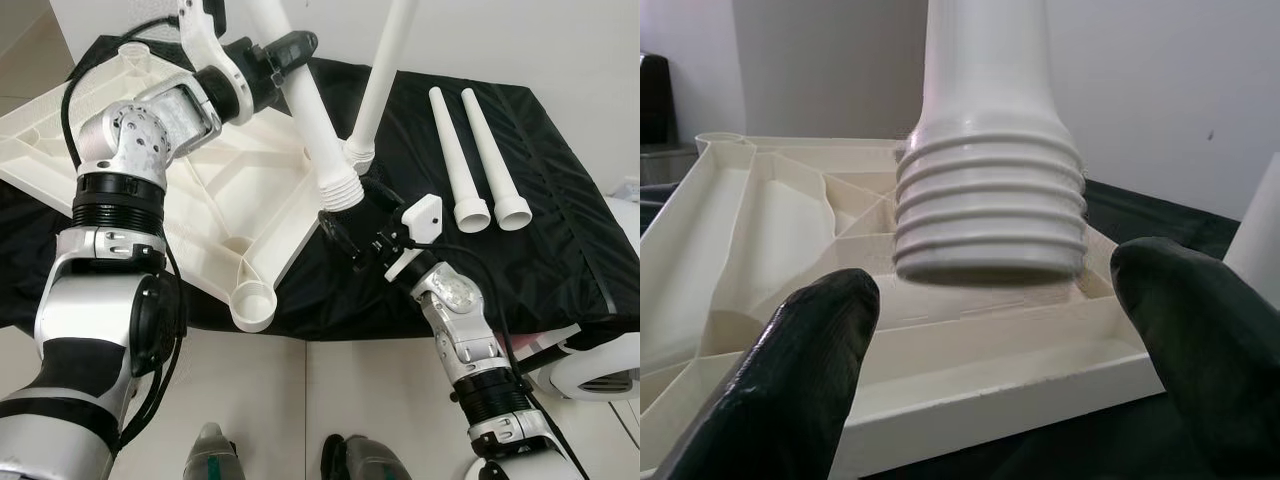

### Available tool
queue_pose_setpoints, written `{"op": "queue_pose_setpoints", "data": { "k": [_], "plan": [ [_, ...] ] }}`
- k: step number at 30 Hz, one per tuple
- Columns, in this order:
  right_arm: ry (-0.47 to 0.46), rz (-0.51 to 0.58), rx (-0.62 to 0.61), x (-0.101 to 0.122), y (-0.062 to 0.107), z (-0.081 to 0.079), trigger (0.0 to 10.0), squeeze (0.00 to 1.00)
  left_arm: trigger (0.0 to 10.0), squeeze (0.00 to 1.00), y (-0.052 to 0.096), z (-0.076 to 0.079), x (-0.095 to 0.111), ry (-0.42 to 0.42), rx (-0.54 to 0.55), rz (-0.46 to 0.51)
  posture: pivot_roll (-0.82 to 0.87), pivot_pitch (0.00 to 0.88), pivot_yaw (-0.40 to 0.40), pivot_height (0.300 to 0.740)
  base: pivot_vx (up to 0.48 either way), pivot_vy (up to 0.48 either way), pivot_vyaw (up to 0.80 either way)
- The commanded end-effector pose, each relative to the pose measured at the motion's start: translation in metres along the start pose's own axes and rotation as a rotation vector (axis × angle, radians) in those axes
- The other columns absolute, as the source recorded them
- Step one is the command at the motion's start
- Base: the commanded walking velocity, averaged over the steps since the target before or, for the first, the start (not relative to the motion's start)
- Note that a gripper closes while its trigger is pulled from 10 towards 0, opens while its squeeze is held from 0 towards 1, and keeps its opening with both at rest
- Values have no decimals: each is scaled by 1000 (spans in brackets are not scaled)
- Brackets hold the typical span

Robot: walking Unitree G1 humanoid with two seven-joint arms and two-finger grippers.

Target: Building children table

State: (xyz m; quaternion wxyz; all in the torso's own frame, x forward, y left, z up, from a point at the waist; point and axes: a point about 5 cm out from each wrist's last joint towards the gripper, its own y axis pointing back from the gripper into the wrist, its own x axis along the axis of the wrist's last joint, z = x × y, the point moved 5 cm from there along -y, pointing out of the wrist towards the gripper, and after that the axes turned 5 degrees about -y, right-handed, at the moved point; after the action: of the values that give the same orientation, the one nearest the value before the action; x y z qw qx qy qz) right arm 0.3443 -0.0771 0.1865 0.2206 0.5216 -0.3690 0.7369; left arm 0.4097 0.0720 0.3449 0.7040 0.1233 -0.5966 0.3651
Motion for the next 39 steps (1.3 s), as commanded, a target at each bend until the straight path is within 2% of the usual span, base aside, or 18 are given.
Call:
{"op": "queue_pose_setpoints", "data": {
  "k": [1,2,3,4,5,10,12,16,20,27,39],
  "plan": [
    [10,-8,-31,2,3,8,10000,1000,10000,0,-1,15,6,-67,-80,21,30,54,-70,740,0,0,0],
    [11,-11,-40,2,3,10,10000,1000,10000,0,0,17,7,-87,-73,29,29,55,-71,740,0,0,0],
    [9,-16,-49,4,2,12,10000,600,10000,0,-1,19,7,-128,-60,28,28,57,-71,740,0,0,0],
    [9,-16,-49,4,2,12,10000,600,10000,0,-1,19,7,-128,-60,28,28,57,-71,740,0,0,0],
    [4,-20,-54,6,0,13,10000,0,10000,0,-1,21,6,-171,-42,31,28,57,-71,740,0,0,0],
    [0,-48,-57,12,-6,18,10000,0,10000,0,-2,26,-1,-275,6,35,30,59,-74,740,0,0,0],
    [0,-48,-57,12,-6,18,10000,0,10000,0,-2,26,-1,-275,6,35,30,59,-74,740,0,0,0],
    [5,-81,-35,16,-14,20,10000,0,10000,0,-3,32,-13,-403,77,50,41,61,-84,740,0,0,0],
    [-5,-90,-16,17,-21,18,10000,0,10000,0,-3,37,-22,-466,88,39,41,59,-83,740,0,0,0],
    [-47,-112,2,16,-33,13,10000,0,10000,0,-6,50,-40,-523,70,20,47,52,-89,740,0,0,0],
    [-61,-174,33,9,-47,13,10000,0,10000,0,-8,68,-47,-536,31,37,53,33,-102,740,0,0,0]
  ]
}}
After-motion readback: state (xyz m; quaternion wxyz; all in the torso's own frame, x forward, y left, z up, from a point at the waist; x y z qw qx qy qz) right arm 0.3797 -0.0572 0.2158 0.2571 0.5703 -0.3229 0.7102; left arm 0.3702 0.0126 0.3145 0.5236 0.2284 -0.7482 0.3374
